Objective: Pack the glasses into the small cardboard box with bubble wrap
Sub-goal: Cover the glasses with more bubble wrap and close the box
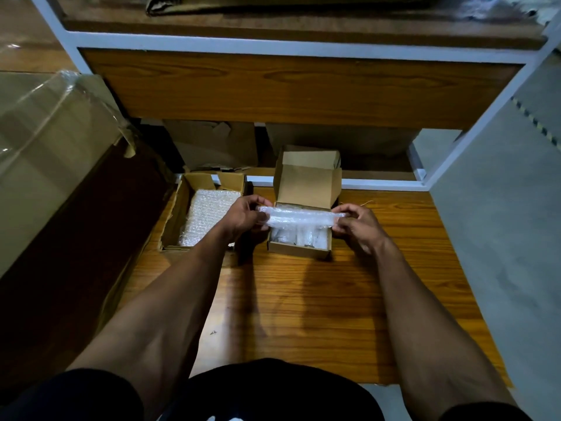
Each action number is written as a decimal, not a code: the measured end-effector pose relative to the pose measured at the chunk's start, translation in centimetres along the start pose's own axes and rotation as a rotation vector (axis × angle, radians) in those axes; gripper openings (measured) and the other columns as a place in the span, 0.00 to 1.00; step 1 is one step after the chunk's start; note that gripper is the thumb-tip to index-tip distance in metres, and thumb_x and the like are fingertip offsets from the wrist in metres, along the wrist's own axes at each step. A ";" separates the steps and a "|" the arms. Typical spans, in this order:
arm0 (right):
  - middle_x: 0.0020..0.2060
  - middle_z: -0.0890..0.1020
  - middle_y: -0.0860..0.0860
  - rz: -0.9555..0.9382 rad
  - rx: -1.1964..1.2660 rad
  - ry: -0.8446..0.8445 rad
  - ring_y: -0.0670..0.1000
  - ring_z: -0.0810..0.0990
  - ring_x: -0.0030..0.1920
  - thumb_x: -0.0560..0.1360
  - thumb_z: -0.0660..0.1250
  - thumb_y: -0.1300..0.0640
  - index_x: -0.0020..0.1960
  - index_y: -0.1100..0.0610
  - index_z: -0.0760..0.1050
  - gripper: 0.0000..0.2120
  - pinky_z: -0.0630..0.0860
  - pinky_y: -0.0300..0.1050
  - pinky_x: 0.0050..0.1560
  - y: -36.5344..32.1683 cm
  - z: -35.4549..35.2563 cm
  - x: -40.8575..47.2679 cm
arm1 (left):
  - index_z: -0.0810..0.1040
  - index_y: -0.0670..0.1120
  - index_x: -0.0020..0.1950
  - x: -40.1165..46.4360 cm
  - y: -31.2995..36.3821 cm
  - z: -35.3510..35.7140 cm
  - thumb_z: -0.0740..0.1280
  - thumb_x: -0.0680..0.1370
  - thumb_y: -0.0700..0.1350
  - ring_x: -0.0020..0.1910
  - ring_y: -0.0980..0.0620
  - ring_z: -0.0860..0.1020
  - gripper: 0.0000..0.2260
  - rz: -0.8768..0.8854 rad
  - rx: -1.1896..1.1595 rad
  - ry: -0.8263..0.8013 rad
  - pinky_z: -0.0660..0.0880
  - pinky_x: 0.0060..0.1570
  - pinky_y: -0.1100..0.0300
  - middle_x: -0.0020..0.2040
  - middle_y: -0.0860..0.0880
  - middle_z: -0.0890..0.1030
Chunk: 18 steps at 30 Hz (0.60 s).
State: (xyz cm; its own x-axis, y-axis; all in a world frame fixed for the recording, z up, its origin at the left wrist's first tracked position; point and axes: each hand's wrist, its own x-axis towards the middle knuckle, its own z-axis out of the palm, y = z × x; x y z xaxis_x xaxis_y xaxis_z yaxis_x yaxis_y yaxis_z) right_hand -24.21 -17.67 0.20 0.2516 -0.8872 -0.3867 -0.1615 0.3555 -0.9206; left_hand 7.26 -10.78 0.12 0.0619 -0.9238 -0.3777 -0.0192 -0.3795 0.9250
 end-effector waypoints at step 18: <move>0.56 0.83 0.54 -0.035 -0.470 -0.069 0.51 0.82 0.39 0.79 0.67 0.70 0.59 0.49 0.85 0.19 0.74 0.38 0.29 1.5 -0.6 -2.4 | 0.81 0.48 0.48 -2.7 -0.6 3.1 0.69 0.79 0.35 0.49 0.43 0.83 0.08 0.127 0.405 0.050 0.83 0.43 0.52 0.54 0.40 0.83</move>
State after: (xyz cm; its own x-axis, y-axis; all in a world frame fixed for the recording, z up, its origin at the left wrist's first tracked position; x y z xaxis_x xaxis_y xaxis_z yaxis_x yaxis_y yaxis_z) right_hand -25.63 -15.21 -0.18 0.3253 -0.8689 -0.3730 -0.5619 0.1396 -0.8153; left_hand 4.03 -8.20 0.42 0.0819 -0.9648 -0.2498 -0.4198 -0.2607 0.8694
